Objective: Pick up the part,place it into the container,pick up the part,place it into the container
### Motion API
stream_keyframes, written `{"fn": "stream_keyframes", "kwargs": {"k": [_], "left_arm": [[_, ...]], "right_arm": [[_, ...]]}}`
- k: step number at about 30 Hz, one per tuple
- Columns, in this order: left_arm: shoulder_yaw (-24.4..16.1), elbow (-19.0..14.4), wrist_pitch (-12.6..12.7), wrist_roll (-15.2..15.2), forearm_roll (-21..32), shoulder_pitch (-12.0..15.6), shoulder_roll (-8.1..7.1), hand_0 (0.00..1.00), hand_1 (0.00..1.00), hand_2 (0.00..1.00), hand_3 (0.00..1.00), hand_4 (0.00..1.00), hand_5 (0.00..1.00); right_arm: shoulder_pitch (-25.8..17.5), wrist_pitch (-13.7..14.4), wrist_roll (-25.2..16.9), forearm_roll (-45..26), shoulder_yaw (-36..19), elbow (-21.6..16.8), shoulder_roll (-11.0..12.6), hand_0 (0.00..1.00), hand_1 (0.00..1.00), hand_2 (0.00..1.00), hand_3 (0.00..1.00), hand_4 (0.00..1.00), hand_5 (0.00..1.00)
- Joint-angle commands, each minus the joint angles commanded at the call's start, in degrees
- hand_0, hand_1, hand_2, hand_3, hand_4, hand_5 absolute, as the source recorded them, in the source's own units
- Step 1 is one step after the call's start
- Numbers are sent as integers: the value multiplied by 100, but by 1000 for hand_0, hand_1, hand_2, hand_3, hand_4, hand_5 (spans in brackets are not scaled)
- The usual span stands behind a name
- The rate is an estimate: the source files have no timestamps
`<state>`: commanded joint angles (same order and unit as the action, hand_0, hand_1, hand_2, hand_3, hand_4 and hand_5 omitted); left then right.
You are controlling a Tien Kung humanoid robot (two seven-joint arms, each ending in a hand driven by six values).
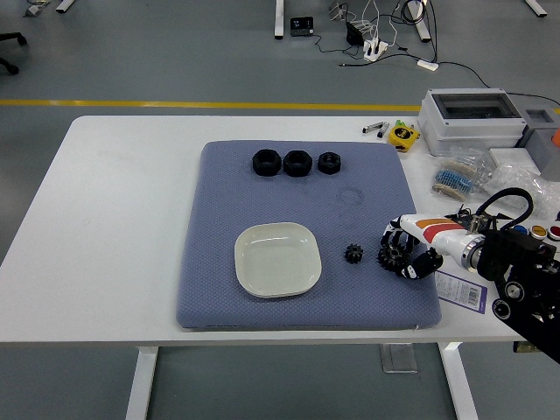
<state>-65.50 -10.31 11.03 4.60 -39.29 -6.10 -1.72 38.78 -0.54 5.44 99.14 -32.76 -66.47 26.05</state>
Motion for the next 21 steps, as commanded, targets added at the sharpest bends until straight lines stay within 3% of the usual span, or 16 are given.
{"fn": "stream_keyframes", "kwargs": {"k": [13,18,21], "left_arm": [[15,0,-8,2,28,-11,-10,709,614,641,567,619,698],[23,0,-13,0,57,-16,-13,709,612,641,567,619,699],[13,0,-13,-1,67,-20,-12,709,612,641,567,619,699]], "right_arm": [[349,-9,86,-76,-4,-459,-49,485,409,440,419,637,2],[594,-57,134,-97,236,-731,-230,489,410,439,421,645,2],[853,-191,129,-234,452,-735,-496,489,410,439,421,645,2]]}}
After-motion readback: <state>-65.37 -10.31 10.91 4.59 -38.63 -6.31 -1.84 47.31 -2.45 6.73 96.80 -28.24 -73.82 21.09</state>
